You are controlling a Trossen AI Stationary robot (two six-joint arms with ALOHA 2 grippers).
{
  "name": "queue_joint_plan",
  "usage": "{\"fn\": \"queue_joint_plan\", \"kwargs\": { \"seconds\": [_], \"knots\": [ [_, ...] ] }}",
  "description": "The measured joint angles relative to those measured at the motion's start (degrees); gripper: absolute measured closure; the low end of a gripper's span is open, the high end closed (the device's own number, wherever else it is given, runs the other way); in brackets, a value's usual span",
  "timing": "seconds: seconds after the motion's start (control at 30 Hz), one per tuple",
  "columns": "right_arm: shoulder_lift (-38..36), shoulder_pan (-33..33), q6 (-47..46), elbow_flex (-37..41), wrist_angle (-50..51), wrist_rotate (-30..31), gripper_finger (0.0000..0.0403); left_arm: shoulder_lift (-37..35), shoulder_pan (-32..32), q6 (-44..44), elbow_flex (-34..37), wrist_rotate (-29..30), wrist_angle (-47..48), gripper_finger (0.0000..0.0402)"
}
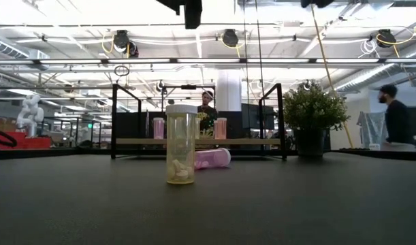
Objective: Pick and place medicine bottles onto shelf by color
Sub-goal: Put the pink medicine bottle on the shelf aligned with the other pink medicine bottle
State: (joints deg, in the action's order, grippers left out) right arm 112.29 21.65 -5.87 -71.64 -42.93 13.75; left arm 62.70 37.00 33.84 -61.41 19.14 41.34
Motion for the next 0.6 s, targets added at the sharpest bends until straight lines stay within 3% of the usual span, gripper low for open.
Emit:
{"fn": "queue_joint_plan", "kwargs": {
  "seconds": [0.1, 0.27, 0.43, 0.5, 0.6],
  "knots": [
    [0.0, 0.0, 0.5, 0.0, -2.0, 4.5, 0.0182, 2.0, 3.1, 1.7, 0.0, 1.1, 0.6, 0.0172],
    [-0.1, 0.1, -2.7, 0.0, 0.8, 11.9, 0.0191, 6.9, 7.5, 14.5, 0.2, 3.0, 3.3, 0.0216],
    [-2.0, -2.7, -30.1, 0.0, 24.0, 12.9, 0.0193, 13.2, 7.1, 30.5, 0.2, 9.3, 3.8, 0.0249],
    [-3.6, -3.9, -41.0, 0.0, 35.4, 10.4, 0.0193, 15.6, 6.1, 35.4, 0.2, 9.4, 3.6, 0.0258],
    [-4.9, -5.9, -50.3, 0.0, 49.1, 4.1, 0.0193, 18.2, 4.5, 38.9, 0.2, 9.4, 2.5, 0.0268]
  ]
}}
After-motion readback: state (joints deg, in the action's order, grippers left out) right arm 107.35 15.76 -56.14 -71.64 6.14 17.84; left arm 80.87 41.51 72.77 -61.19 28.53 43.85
